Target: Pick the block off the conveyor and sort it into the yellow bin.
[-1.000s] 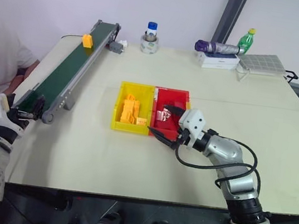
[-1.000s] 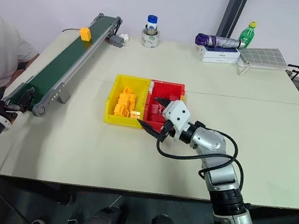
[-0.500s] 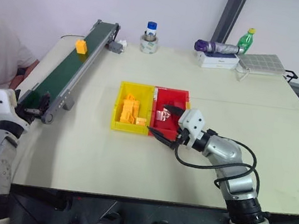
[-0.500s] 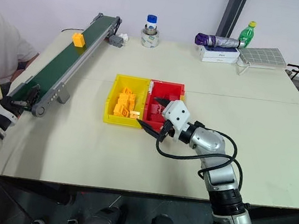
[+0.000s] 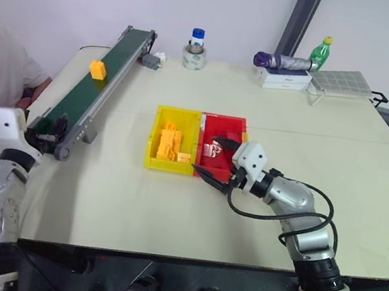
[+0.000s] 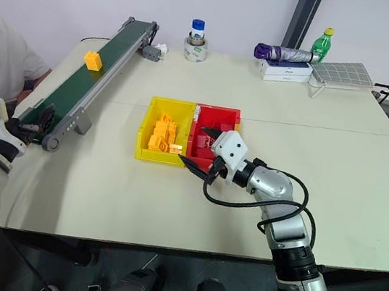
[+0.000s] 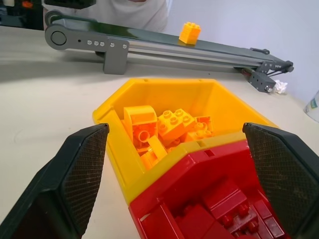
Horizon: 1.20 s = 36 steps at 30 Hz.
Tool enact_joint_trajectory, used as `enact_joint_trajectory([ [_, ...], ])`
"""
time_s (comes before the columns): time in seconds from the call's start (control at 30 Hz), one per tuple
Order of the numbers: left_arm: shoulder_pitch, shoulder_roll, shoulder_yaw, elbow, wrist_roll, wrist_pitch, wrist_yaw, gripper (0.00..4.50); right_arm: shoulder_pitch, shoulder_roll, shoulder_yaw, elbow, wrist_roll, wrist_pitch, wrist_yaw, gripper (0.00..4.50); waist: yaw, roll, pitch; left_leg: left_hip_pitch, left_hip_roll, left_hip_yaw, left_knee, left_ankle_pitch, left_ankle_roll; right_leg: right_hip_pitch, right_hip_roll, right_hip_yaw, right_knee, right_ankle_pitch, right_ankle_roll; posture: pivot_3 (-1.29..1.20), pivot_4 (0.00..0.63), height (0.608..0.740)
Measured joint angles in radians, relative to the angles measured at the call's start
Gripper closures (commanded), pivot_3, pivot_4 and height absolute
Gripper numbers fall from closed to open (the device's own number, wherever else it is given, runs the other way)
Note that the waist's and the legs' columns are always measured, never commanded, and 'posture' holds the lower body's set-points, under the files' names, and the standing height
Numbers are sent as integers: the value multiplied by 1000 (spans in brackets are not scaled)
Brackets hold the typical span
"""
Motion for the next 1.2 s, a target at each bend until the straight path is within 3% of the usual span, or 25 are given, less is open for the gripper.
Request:
enact_joint_trajectory([
  [0.27,-199,98,-56,129,41,74,9,89,0,0,0,0,0,0,-7,0,-4,0,0,0,0,0,0,0,0,0,0,-1,0,0,1,0,150,740],
  [0.5,-448,164,-162,501,135,18,-41,89,1,7,1,-1,-1,2,-16,0,-2,0,0,0,0,-1,0,0,0,0,1,-3,1,2,4,0,150,740],
  [0.73,-677,168,-207,847,178,-32,-86,89,0,6,1,-2,-1,8,-21,0,-5,0,0,0,-1,-1,1,0,0,0,0,-3,1,3,5,0,150,740],
  [1.03,-759,171,-236,1099,205,-33,-105,89,15,1,1,-22,-1,28,-30,0,-9,0,0,0,-1,-1,1,1,0,-1,1,-3,2,3,6,0,150,740],
  [1.13,-764,177,-243,1118,216,-50,-109,954,16,0,1,-32,-1,35,-32,0,-7,-1,0,0,-1,-1,1,1,0,0,1,-3,2,3,6,0,150,740],
  [1.2,-764,179,-244,1118,220,-59,-107,1951,21,-1,1,-33,-1,37,-33,0,-7,-1,0,0,-1,-1,2,1,0,0,1,-3,2,3,6,0,150,740],
])
